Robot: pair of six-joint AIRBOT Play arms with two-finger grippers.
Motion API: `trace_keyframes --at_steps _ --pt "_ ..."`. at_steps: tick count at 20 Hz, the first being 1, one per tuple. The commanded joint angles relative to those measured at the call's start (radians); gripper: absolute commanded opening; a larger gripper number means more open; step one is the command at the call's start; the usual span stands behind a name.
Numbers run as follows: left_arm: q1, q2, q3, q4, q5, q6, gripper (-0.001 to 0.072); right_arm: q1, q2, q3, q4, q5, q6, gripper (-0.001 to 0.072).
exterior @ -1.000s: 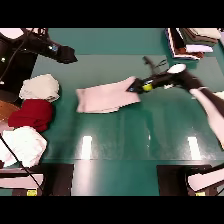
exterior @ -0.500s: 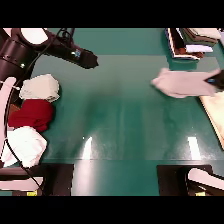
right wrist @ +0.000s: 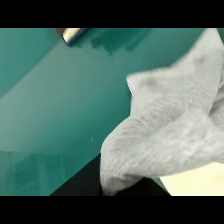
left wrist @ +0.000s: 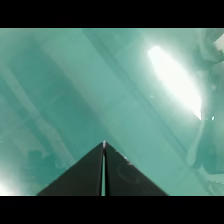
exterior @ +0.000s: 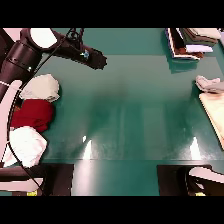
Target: Fold the shirts.
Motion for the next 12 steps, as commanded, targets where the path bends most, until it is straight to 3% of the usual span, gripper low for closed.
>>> trace_keyframes --at_steps 1,6,12 --pt "-0.003 0.0 0.0 0.002 0.003 0.0 0.0024 -0.018 0.016 0.119 0.006 0.04 -0.001 0.0015" --pt "-0.003 0.0 0.0 0.016 0.003 0.002 0.0024 -0.098 0.072 0.173 -0.023 0.103 0.04 0.0015" --pt "-0.003 0.0 0.0 0.016 0.004 0.013 0.0024 -0.138 0.122 0.172 -0.399 0.201 0.143 0.0016"
